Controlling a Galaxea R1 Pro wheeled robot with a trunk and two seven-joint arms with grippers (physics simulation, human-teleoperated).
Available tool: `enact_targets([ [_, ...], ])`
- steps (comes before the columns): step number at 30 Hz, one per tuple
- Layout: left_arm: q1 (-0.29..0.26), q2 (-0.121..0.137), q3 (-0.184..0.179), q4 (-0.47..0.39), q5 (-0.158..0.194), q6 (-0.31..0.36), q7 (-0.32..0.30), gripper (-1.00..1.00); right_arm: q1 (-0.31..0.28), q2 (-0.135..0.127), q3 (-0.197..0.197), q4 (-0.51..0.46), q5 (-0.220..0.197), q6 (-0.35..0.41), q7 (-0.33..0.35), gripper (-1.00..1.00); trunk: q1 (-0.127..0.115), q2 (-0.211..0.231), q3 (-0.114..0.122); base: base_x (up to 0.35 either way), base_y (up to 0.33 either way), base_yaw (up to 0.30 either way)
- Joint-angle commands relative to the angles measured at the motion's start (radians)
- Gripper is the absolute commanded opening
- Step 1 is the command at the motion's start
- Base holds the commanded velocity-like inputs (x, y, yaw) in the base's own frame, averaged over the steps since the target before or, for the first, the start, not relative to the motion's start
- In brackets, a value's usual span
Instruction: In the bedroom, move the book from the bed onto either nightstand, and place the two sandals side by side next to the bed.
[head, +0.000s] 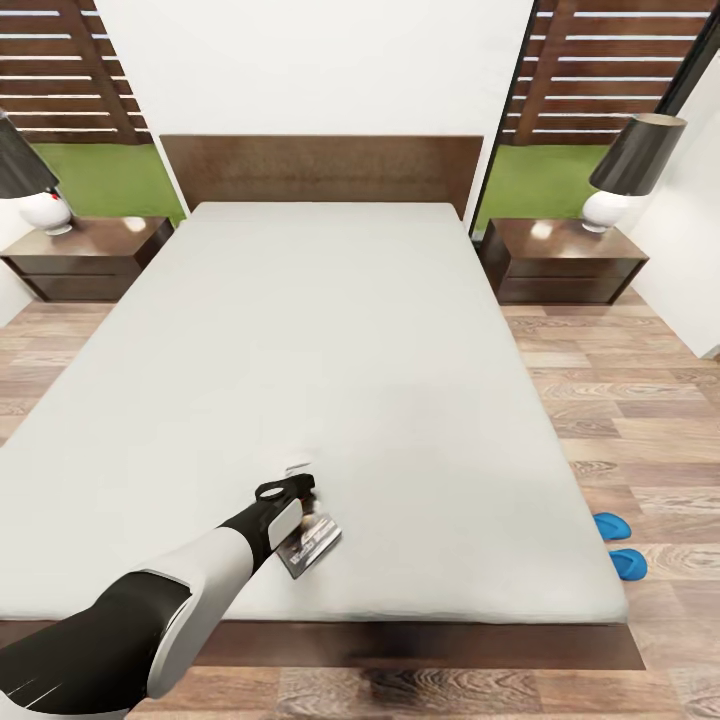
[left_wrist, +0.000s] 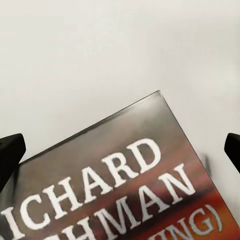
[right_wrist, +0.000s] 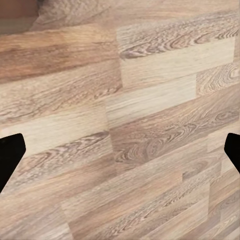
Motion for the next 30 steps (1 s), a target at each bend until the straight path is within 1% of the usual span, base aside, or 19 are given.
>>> enact_targets([
  [1, -0.001, 0.0, -0.009, 0.0, 0.01, -0.002, 0.004, 1.0, -0.001, 0.0, 0.008, 0.002, -0.011, -0.004, 0.005, 1.0, 0.0, 0.0, -0.001, -0.003, 0.0, 0.0],
  [8, -0.001, 0.0, -0.009, 0.0, 0.01, -0.002, 0.004, 1.0, -0.001, 0.0, 0.008, 0.001, -0.011, -0.004, 0.005, 1.0, 0.0, 0.0, -0.001, -0.009, 0.0, 0.0],
  [14, -0.001, 0.0, -0.009, 0.0, 0.01, -0.002, 0.004, 1.0, -0.001, 0.0, 0.008, 0.002, -0.011, -0.004, 0.005, 1.0, 0.0, 0.0, -0.001, -0.148, 0.0, 0.0],
  [30, -0.001, 0.0, -0.009, 0.0, 0.01, -0.002, 0.004, 1.0, -0.001, 0.0, 0.008, 0.002, -0.011, -0.004, 0.005, 1.0, 0.0, 0.0, -0.001, -0.011, 0.0, 0.0],
])
